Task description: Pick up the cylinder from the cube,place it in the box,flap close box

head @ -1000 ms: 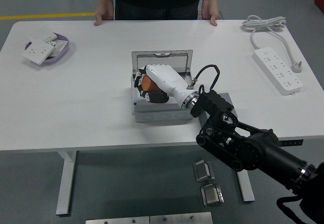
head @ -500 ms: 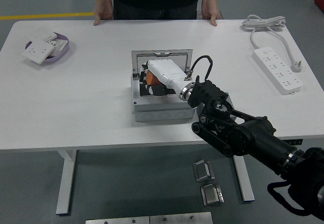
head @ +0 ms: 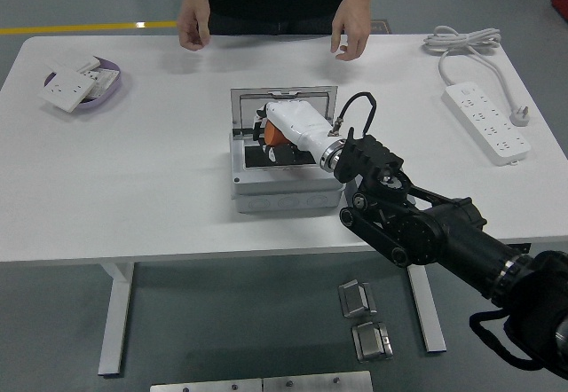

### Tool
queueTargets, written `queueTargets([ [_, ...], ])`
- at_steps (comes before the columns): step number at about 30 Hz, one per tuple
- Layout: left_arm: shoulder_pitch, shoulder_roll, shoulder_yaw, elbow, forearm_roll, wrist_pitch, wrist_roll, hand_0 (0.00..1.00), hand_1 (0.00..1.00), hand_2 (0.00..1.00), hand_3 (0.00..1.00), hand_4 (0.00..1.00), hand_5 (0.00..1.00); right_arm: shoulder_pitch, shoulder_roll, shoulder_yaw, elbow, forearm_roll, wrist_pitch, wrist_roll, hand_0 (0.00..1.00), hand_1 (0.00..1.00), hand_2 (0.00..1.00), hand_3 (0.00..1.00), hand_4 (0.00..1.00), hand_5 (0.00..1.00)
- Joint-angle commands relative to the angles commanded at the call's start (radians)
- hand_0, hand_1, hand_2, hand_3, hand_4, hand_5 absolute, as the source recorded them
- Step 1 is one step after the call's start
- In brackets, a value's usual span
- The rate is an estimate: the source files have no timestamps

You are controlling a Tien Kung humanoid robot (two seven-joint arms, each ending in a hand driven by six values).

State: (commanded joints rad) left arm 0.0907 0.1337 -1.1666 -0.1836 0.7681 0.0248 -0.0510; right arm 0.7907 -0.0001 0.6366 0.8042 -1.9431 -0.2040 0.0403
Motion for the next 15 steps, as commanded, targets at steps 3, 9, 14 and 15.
queueTargets([
  [3,0.000,0.000,0.000,0.000,0.000,0.000,0.000,0.617,0.645,0.641,0.664,0.708,0.228,0.003,-0.002,0.001,-0.002,-0.014,0.013,0.006,0.266,0.342,0.394,0.330,0.089,0.002],
  [9,0.000,0.001,-0.001,-0.001,0.004,0.000,0.000,0.617,0.644,0.641,0.664,0.708,0.227,0.012,-0.014,-0.005,0.001,-0.061,0.056,0.011,0.294,0.374,0.420,0.408,0.270,0.002],
  [14,0.000,0.000,-0.002,-0.002,0.006,0.000,0.000,0.617,0.644,0.640,0.663,0.707,0.225,0.018,-0.022,-0.006,0.002,-0.096,0.080,0.017,0.593,0.563,0.548,0.593,0.645,0.002],
  [15,0.000,0.000,-0.002,-0.002,0.006,0.000,0.000,0.617,0.644,0.640,0.663,0.707,0.225,0.018,-0.022,-0.005,0.002,-0.100,0.082,0.018,0.593,0.563,0.548,0.593,0.645,0.002],
])
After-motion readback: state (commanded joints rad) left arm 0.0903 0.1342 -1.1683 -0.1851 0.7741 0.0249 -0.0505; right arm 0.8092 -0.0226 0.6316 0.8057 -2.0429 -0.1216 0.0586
